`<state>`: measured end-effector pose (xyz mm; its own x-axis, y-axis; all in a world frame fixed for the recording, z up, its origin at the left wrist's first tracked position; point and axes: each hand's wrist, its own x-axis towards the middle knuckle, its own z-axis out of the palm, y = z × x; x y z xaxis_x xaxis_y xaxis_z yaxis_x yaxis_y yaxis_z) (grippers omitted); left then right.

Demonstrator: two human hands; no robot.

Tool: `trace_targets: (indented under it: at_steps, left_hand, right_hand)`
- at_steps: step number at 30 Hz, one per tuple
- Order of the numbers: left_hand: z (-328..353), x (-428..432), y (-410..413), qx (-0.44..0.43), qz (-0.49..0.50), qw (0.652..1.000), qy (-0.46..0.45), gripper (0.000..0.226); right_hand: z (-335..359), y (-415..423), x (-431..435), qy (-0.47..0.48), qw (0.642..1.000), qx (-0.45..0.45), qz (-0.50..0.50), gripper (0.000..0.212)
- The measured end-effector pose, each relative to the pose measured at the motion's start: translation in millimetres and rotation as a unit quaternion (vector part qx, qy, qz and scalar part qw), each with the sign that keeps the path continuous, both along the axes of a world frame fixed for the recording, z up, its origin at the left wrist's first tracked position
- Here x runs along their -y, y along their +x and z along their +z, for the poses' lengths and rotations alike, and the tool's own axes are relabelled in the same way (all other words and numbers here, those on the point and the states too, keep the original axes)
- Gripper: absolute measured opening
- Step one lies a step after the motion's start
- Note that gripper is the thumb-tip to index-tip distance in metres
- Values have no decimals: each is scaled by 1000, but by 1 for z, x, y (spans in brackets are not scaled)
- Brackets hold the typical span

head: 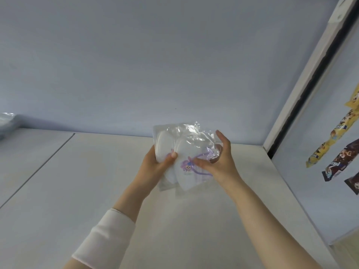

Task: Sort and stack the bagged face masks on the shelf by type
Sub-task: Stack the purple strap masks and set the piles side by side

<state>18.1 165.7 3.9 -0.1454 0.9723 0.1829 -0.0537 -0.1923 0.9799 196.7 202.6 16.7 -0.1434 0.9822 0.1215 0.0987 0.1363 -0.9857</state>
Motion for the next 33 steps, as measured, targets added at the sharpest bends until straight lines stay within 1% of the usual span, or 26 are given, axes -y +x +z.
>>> trace_targets:
  at_steps: [2, 3, 5, 7, 9, 12, 14, 17, 21, 23, 25, 27, 29, 31, 33]
  left_hand:
    - [-3, 4, 0, -25, 3, 1000, 3, 37]
    - [-4, 6, 0, -41, 9, 999, 1, 39]
    - [-2, 7, 0, -66, 18, 998, -3, 40]
    - [0, 8, -4, -80, 11, 997, 6, 34]
    - [2, 9, -9, -91, 4, 996, 24, 34]
    - [-4, 11, -12, -131, 18, 990, 48, 48]
    - [-14, 15, -8, -154, 25, 986, 55, 59]
    - [-24, 19, 1, -134, 31, 989, 53, 71]
    - [-28, 18, 7, -67, 51, 996, 40, 74]
    - [-31, 18, 7, -51, 44, 997, 42, 76]
    - [-34, 19, 7, -45, 33, 998, 41, 70]
    - [-33, 20, 8, -35, 35, 998, 32, 49]
    - [-31, 19, 8, -32, 62, 997, 32, 29]
    - [-25, 18, 4, -39, 97, 994, 38, 14]
    - [-16, 18, -4, -38, 124, 991, 33, 9]
  right_hand:
    - [-4, -7, 7, 12, 1000, -15, 18, 111]
    - [-6, -9, 10, 17, 999, -16, 33, 112]
    - [-8, -12, 13, 24, 998, -6, 61, 107]
    - [-5, -12, 16, 27, 996, -4, 81, 92]
    - [-3, -9, 17, 35, 996, 3, 80, 74]
    - [-13, -9, 20, 50, 995, 42, 76, 51]
    - [-24, -10, 24, 45, 995, 38, 76, 50]
    - [-30, -14, 25, 41, 997, 5, 68, 58]
    - [-30, -22, 22, 14, 996, -58, 60, 53]
    - [-33, -25, 20, 4, 997, -65, 51, 53]
    - [-34, -27, 20, 4, 998, -47, 48, 49]
    - [-38, -29, 20, 4, 999, -23, 48, 39]
    - [-39, -32, 20, 14, 999, 7, 46, 34]
    - [-36, -38, 19, 31, 998, 23, 40, 30]
    - [-29, -45, 17, 32, 998, 11, 45, 25]
